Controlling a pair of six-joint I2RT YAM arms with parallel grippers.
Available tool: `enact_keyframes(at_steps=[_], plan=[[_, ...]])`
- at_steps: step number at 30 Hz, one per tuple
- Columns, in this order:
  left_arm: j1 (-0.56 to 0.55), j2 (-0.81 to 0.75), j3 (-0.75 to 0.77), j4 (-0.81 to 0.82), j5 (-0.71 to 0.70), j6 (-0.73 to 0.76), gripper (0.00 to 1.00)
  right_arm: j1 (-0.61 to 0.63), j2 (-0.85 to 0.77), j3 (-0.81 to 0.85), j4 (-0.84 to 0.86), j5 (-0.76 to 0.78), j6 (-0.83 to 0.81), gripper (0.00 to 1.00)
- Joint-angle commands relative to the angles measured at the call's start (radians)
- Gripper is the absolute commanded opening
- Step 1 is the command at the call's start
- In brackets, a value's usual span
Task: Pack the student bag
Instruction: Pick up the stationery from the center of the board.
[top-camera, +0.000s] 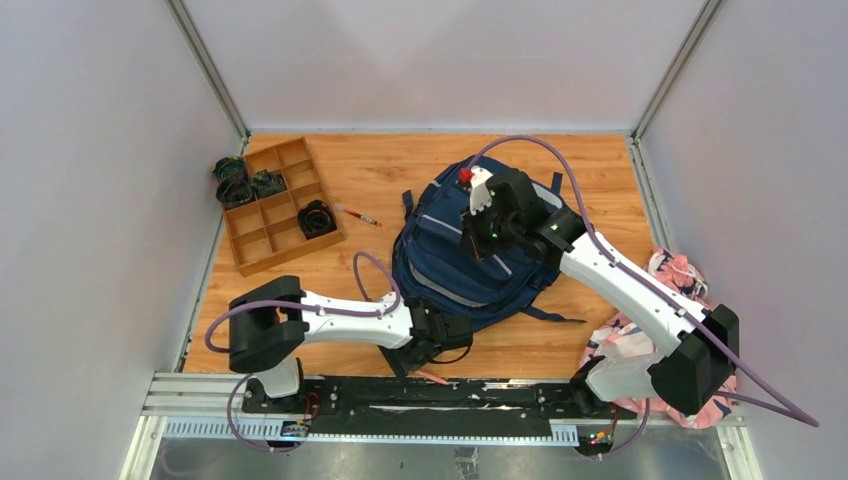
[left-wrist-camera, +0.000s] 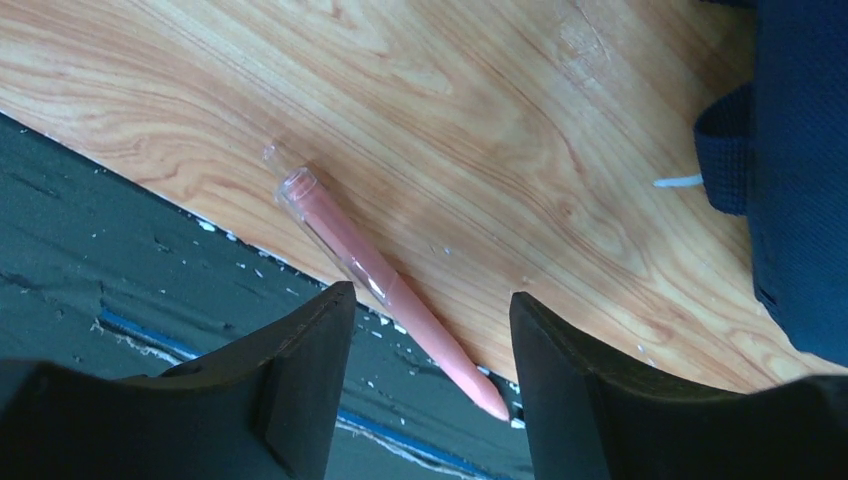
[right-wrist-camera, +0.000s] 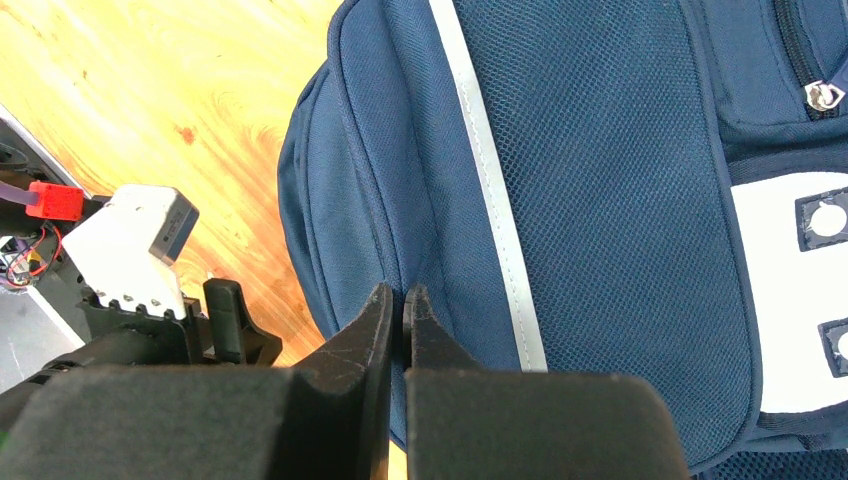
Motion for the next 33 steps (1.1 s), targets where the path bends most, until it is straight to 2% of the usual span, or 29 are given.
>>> enact_keyframes(at_steps=[1, 8, 10, 14, 15, 19, 25, 27, 30, 33], plan=[[-0.01, 0.041, 0.022, -0.029, -0.04, -0.018, 0.62, 0.013, -0.04, -0.005, 0.02, -0.079, 0.012, 0.0], [-0.01, 0.074, 0.015, -0.026, -0.055, -0.042, 0.5, 0.014, -0.035, -0.002, 0.02, -0.083, 0.013, 0.0], [-0.008, 0.079, 0.013, -0.026, -0.056, -0.045, 0.38, 0.014, -0.036, -0.003, 0.02, -0.083, 0.014, 0.0], [-0.006, 0.059, 0.006, -0.026, -0.072, -0.049, 0.05, 0.014, -0.038, -0.006, 0.02, -0.08, 0.012, 0.0], [-0.003, 0.046, -0.001, -0.026, -0.077, -0.051, 0.0, 0.014, -0.04, -0.005, 0.02, -0.079, 0.011, 0.0], [0.011, -0.077, -0.086, -0.02, -0.139, -0.05, 0.0, 0.013, -0.048, -0.002, 0.016, -0.083, 0.012, 0.0], [0.012, -0.408, -0.168, 0.032, -0.338, 0.126, 0.0, 0.014, -0.065, -0.007, 0.018, -0.08, 0.02, 0.0], [0.014, -0.543, -0.173, 0.075, -0.416, 0.233, 0.0, 0.015, -0.062, -0.01, 0.023, -0.076, 0.027, 0.0], [0.021, -0.738, -0.242, 0.298, -0.511, 0.465, 0.0, 0.014, -0.074, -0.027, 0.049, -0.058, 0.047, 0.0], [0.112, -0.909, -0.401, 0.635, -0.466, 0.62, 0.0, 0.015, -0.106, -0.069, 0.117, -0.041, 0.083, 0.0]])
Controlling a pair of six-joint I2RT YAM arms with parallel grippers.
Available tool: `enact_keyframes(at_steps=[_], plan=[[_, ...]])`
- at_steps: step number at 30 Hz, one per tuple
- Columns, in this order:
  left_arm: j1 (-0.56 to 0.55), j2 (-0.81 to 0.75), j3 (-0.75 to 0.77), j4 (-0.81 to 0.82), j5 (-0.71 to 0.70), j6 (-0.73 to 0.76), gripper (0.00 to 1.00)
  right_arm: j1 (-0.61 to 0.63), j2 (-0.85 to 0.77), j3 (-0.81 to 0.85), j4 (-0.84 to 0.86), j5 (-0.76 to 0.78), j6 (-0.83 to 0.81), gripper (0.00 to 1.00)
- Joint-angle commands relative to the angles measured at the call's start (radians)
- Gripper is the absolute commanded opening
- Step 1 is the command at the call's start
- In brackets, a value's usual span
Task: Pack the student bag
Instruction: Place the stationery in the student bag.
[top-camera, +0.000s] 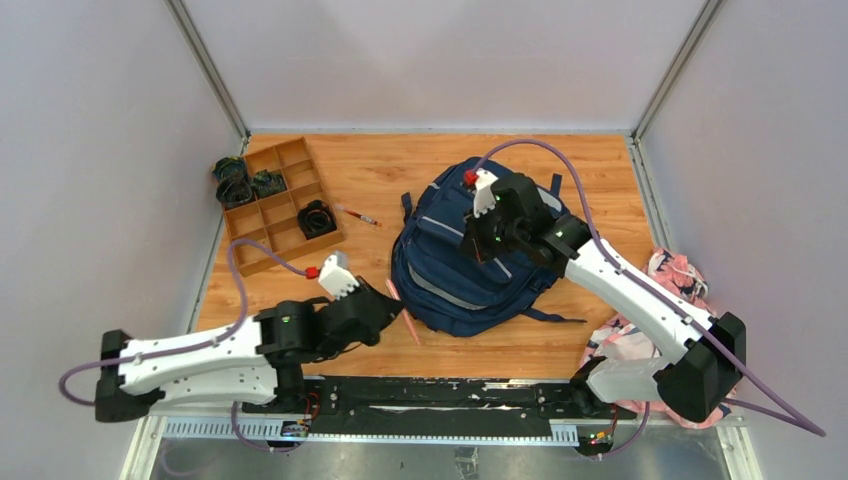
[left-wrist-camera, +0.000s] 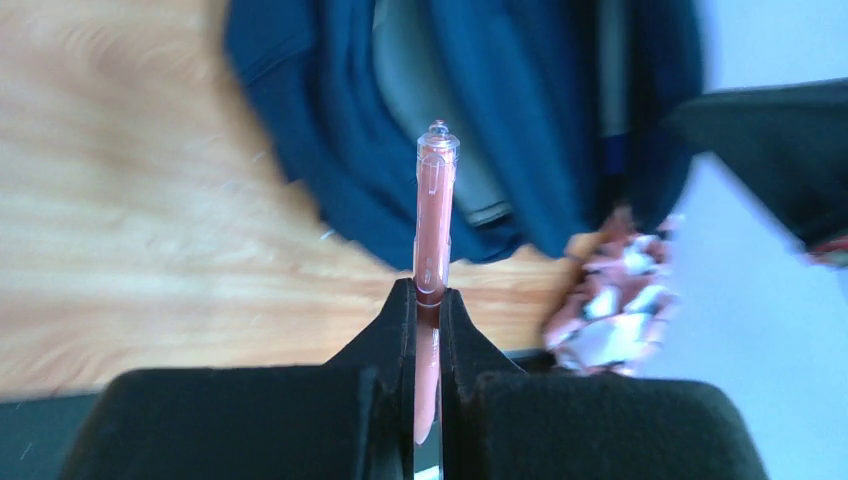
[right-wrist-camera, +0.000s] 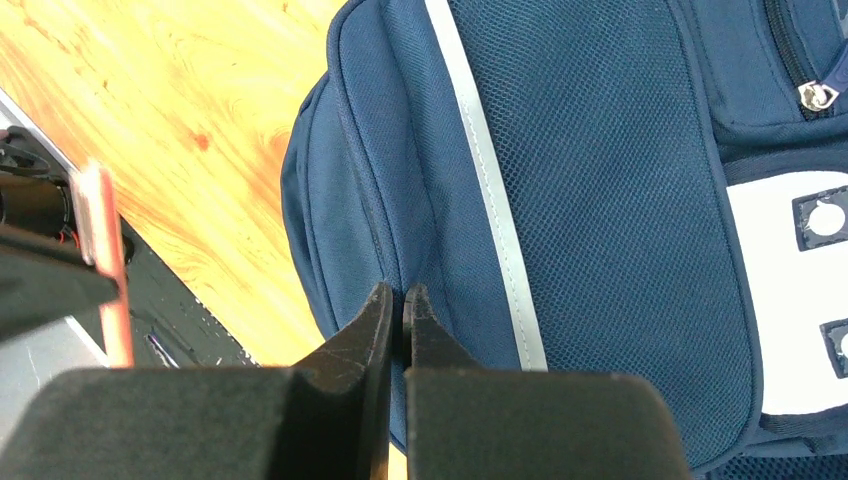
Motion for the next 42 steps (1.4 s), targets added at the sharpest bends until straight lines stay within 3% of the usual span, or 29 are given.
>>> enact_keyframes(at_steps=[1, 3, 8, 11, 20, 35, 36, 39, 40, 42], plan=[[0.135, -0.174, -0.18, 0.427, -0.029, 0.286, 0.0, 0.015, -0.078, -0.047, 0.111, -0.028, 0.079, 0.0], [0.201, -0.182, -0.194, 0.474, 0.038, 0.295, 0.0, 0.015, -0.083, -0.052, 0.134, -0.019, 0.094, 0.0], [0.211, -0.079, -0.193, 0.706, 0.09, 0.312, 0.0, 0.015, -0.091, -0.057, 0.183, 0.015, 0.139, 0.0], [0.281, 0.043, -0.133, 0.709, 0.197, 0.275, 0.0, 0.015, -0.11, -0.081, 0.248, 0.029, 0.173, 0.0], [0.343, 0.279, -0.1, 0.942, 0.301, 0.203, 0.0, 0.016, -0.1, -0.071, 0.216, 0.004, 0.169, 0.0], [0.417, 0.545, 0.074, 0.95, 0.384, 0.2, 0.0, 0.014, -0.145, -0.077, 0.172, 0.068, 0.14, 0.0], [0.419, 0.558, 0.082, 0.951, 0.379, 0.199, 0.06, 0.015, -0.152, -0.075, 0.161, 0.083, 0.133, 0.0], [0.419, 0.589, 0.102, 0.954, 0.389, 0.207, 0.52, 0.015, -0.17, -0.077, 0.143, 0.095, 0.125, 0.0], [0.419, 0.593, 0.109, 0.955, 0.403, 0.218, 0.63, 0.014, -0.174, -0.078, 0.138, 0.097, 0.123, 0.0], [0.419, 0.592, 0.112, 0.956, 0.431, 0.229, 0.68, 0.015, -0.178, -0.083, 0.134, 0.099, 0.124, 0.0]])
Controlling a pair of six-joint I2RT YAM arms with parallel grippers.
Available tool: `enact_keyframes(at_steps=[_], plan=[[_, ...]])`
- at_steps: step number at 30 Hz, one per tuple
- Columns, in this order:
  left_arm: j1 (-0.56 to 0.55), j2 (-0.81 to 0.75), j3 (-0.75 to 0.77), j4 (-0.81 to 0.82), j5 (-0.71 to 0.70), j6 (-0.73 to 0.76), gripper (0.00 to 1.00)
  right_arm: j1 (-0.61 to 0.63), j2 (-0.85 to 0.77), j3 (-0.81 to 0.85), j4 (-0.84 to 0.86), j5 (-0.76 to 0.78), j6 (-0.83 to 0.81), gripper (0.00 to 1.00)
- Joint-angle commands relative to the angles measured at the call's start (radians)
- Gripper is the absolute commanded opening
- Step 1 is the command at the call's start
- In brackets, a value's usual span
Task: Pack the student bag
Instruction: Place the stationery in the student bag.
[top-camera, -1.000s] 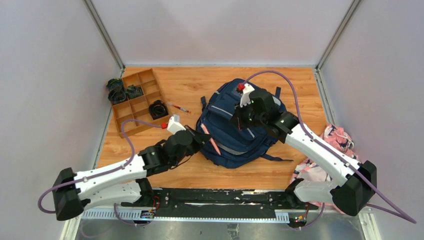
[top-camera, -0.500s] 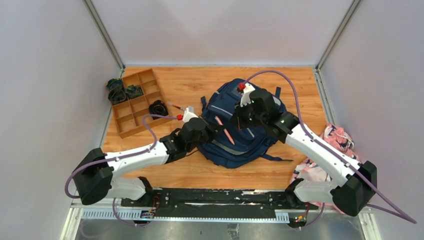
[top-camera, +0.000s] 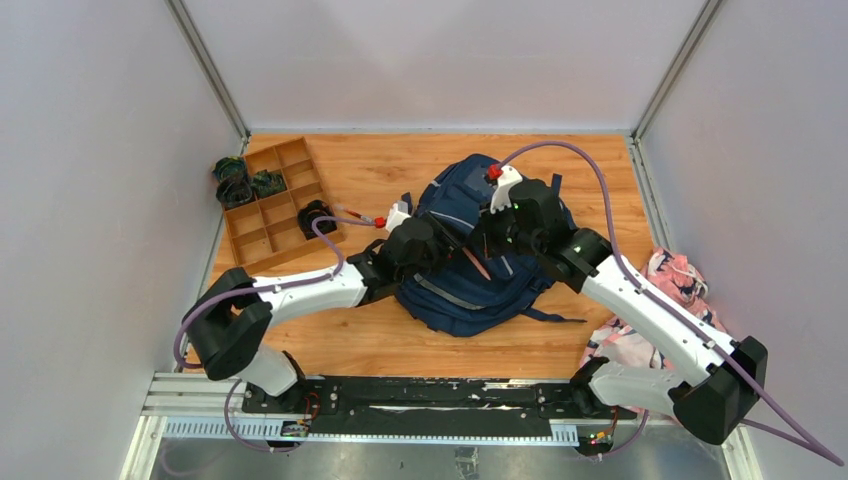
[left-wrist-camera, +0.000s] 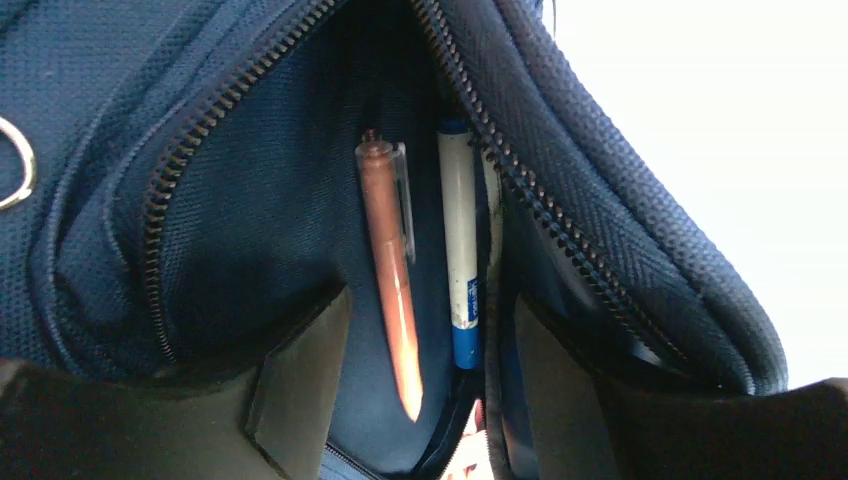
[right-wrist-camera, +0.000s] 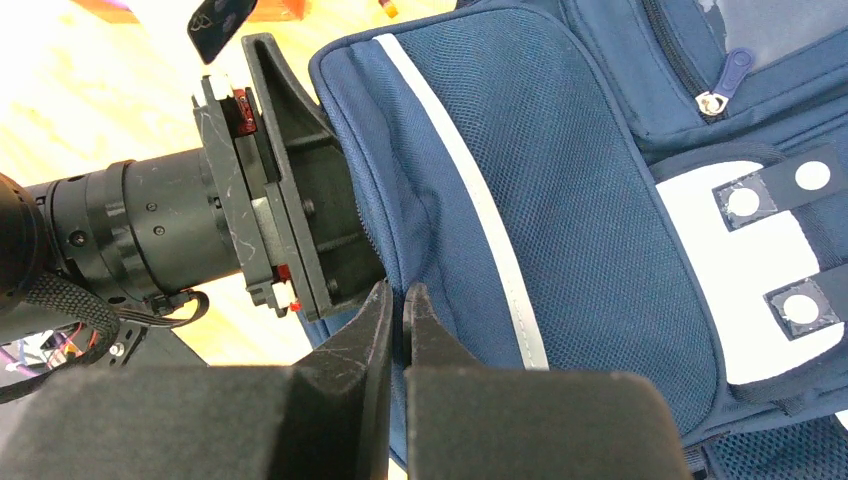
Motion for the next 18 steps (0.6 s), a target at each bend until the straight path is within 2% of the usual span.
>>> enact_keyframes(at_steps=[1, 6, 9, 10, 12, 14, 16, 17, 18], plan=[[0.005, -0.004, 0.036, 0.023, 0.058, 0.043, 0.67, 0.015, -0.054, 0.008, 0.016, -0.011, 0.008, 0.0], [-0.018, -0.121, -0.049, 0.015, 0.114, 0.097, 0.6, 0.015, -0.052, 0.002, 0.014, 0.001, -0.01, 0.0], [-0.052, -0.242, -0.115, -0.064, 0.099, 0.157, 0.53, 0.015, -0.048, 0.005, 0.01, 0.015, -0.023, 0.0], [-0.062, -0.283, -0.127, -0.121, 0.095, 0.194, 0.5, 0.014, -0.047, 0.006, 0.008, 0.023, -0.026, 0.0], [-0.084, -0.363, -0.141, -0.294, 0.053, 0.211, 0.32, 0.013, -0.047, 0.003, 0.007, 0.034, -0.028, 0.0], [-0.105, -0.444, -0.154, -0.469, -0.003, 0.211, 0.24, 0.011, -0.041, 0.005, 0.006, 0.038, -0.032, 0.0], [-0.109, -0.529, -0.178, -0.609, -0.057, 0.185, 0.23, 0.013, -0.035, 0.005, 0.01, 0.041, -0.036, 0.0], [-0.108, -0.575, -0.196, -0.669, -0.102, 0.166, 0.27, 0.014, -0.035, 0.0, 0.016, 0.042, -0.04, 0.0], [-0.106, -0.618, -0.206, -0.731, -0.172, 0.143, 0.36, 0.013, -0.035, -0.005, 0.028, 0.042, -0.043, 0.0]])
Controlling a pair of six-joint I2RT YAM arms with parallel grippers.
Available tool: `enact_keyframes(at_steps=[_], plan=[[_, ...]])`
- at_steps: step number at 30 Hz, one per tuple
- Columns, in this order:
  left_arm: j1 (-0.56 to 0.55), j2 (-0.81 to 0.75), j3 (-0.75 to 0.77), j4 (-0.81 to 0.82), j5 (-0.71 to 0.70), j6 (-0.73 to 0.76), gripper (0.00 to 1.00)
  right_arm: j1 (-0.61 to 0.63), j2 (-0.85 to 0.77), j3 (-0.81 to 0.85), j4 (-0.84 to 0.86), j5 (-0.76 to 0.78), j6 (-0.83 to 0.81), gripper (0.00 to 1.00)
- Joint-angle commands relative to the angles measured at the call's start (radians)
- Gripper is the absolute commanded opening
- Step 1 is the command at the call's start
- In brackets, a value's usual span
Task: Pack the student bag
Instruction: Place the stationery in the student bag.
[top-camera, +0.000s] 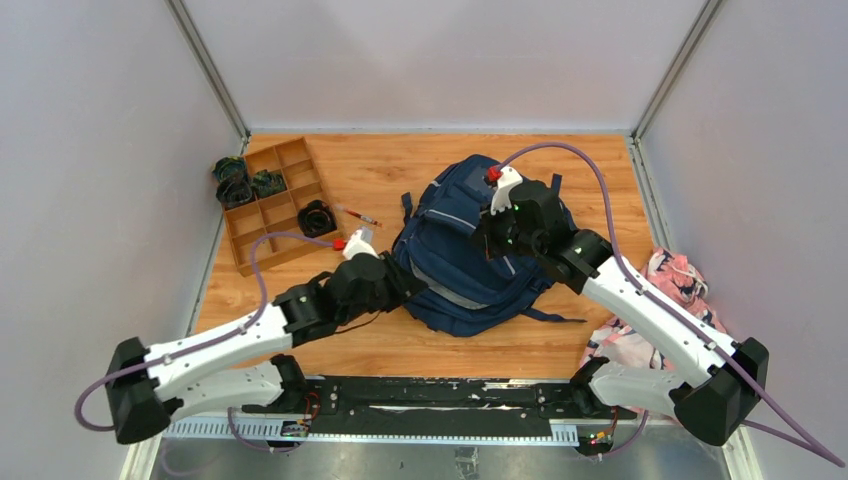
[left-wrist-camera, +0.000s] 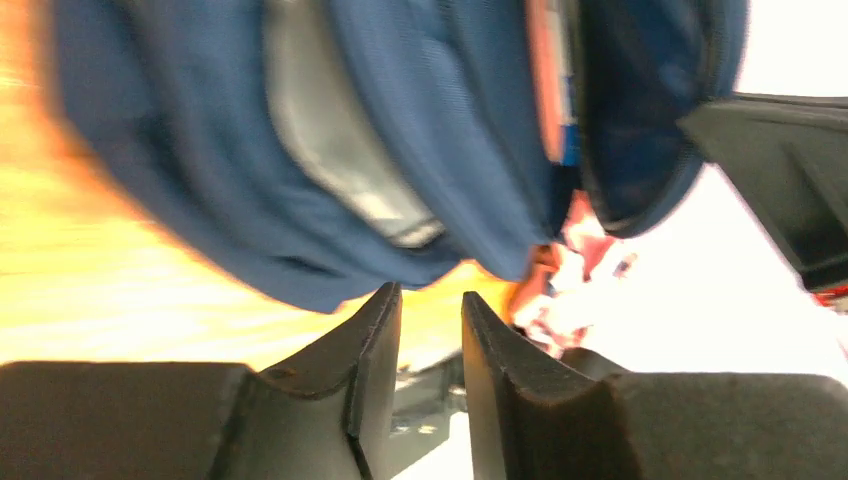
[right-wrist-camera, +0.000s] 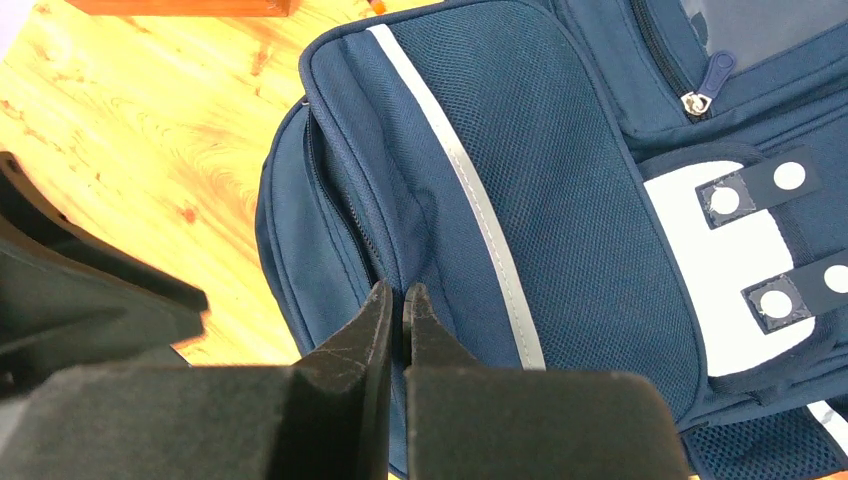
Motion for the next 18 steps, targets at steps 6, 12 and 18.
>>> enact_keyframes(at_steps=[6, 12, 18], plan=[[0.223, -0.179, -0.024, -0.317, -0.24, 0.132, 0.61, 0.013, 0.003, 0.001, 0.051, -0.002, -0.019, 0.0], [0.372, 0.277, 0.355, -0.428, -0.377, 0.302, 0.58, 0.017, 0.02, 0.011, 0.037, -0.001, -0.019, 0.0], [0.442, 0.734, 0.868, -0.717, -0.433, 0.339, 0.6, 0.03, 0.006, 0.012, 0.018, 0.032, -0.033, 0.0]])
